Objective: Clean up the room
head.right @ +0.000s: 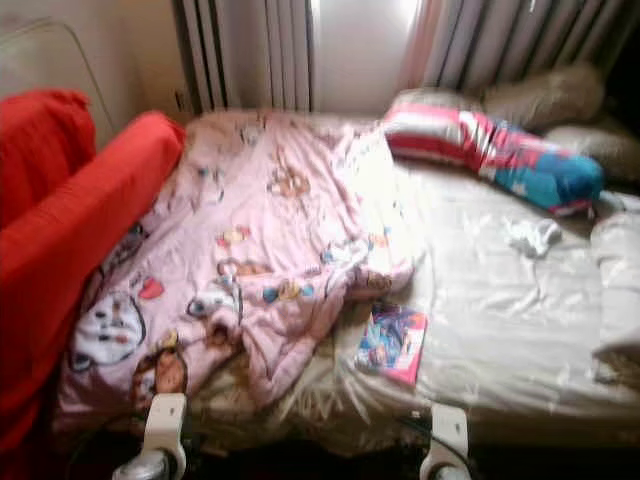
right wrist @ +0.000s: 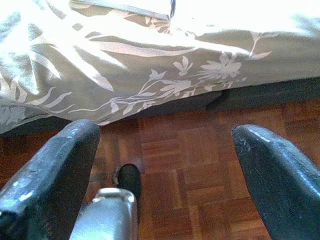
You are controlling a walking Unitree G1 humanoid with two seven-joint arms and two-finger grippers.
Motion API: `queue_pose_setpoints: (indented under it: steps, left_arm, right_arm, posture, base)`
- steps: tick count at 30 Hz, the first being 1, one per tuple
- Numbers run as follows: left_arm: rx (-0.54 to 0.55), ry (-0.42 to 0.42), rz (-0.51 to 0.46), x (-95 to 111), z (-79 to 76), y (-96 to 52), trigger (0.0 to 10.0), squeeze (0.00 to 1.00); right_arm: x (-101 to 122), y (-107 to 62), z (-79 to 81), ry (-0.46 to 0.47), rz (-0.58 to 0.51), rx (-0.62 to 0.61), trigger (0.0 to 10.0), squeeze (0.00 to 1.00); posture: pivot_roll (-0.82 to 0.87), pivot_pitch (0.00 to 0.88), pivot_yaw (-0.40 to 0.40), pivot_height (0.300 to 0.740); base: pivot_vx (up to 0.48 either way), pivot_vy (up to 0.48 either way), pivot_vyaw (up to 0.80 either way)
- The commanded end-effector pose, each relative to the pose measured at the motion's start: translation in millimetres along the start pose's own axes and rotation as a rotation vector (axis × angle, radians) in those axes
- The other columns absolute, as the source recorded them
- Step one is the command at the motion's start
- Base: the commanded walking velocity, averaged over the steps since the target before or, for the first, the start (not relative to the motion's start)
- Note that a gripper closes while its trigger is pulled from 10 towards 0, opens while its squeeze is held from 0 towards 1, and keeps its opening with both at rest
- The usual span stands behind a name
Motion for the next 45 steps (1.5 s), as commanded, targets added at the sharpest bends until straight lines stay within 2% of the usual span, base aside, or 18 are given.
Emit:
queue_pose_setpoints:
  steps: [1, 11, 45]
  left_arm:
    - [-0.015, 0.01, 0.01, -3.1, -6.7, 0.1, 10.0, 0.0]
    - [-0.018, 0.012, 0.009, -2.4, -7.2, 0.3, 10.0, 0.0]
    - [-0.021, 0.036, 0.011, -3.5, -5.0, -0.2, 10.0, 0.0]
  right_arm:
    - [-1.9, -1.0, -7.1, 0.013, 0.0, -0.022, 10.0, 0.0]
    - [-1.1, -0.9, -7.4, 0.009, -0.002, -0.023, 10.0, 0.0]
    - [-3.6, -1.2, -5.7, 0.01, 0.002, -0.028, 10.0, 0.0]
  posture:
    - [0.02, 0.0, -0.003, 0.74]
    - [0.02, 0.0, -0.005, 0.74]
    - [0.01, 0.0, 0.018, 0.74]
  base:
    - [0.0, 0.0, 0.0]
    - [0.0, 0.0, 0.0]
    - [0.0, -0.341, 0.0]
Point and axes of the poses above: a point about 5 cm out from each wrist's last joint towards the gripper, its own y axis pointing out of the wrist towards the gripper, its own x axis along the axis of the wrist's last joint, z = x × y, the point moved 1 cm from there along y, pointing out of the wrist towards the gripper, and after that the axes turned 6 degrees about -y, right-handed, at the moved point
